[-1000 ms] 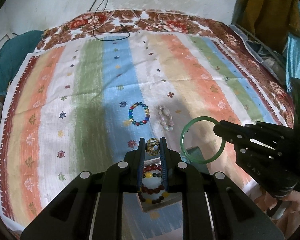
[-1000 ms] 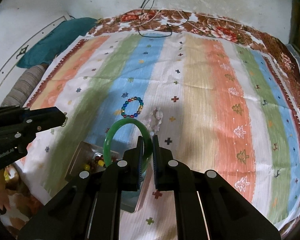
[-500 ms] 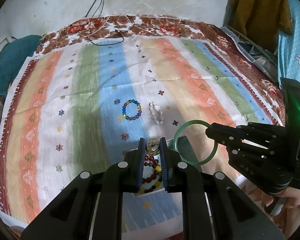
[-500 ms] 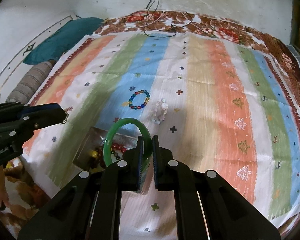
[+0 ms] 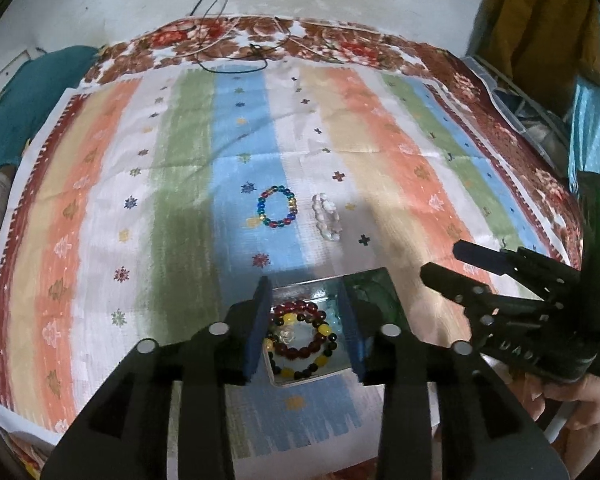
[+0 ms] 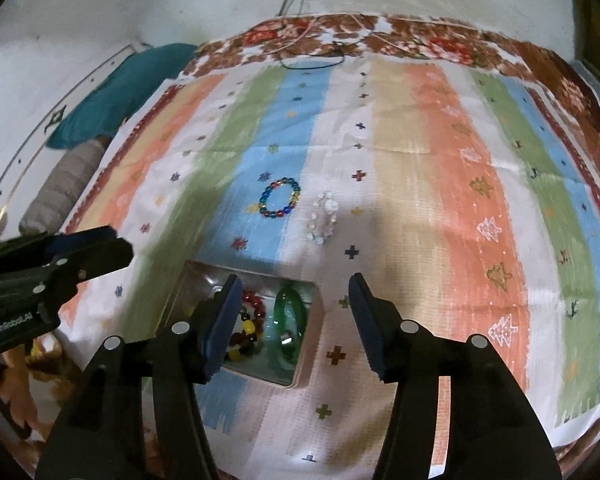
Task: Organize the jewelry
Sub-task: 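Open both tools to drop the ring and bangle into the tin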
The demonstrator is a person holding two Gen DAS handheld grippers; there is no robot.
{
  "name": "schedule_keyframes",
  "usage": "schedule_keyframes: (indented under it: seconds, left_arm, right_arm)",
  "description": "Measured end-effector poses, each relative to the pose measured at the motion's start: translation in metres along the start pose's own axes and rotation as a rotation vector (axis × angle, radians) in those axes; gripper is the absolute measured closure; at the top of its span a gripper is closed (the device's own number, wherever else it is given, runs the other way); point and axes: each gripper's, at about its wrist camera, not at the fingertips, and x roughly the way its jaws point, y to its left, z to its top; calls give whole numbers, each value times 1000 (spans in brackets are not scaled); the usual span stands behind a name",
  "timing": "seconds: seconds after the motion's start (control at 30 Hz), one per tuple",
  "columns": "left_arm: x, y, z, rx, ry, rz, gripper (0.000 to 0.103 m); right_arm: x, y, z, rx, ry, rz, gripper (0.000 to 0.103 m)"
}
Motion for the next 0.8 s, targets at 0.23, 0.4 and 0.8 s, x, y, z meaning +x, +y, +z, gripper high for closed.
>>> schedule_keyframes:
  seconds: [0.23,0.4,0.8]
  left_arm:
    - [6,9,8,-30,-8,31,38]
    - [14,19,16,-57,-16,60,19]
    - [31,29,34,-56,-102,79,6]
  right_arm:
    - [8,-5,4,12,12,-29,34]
    - [15,-3,7,-22,8,-61,33]
    - [33,6,12,-101,12,-71,32]
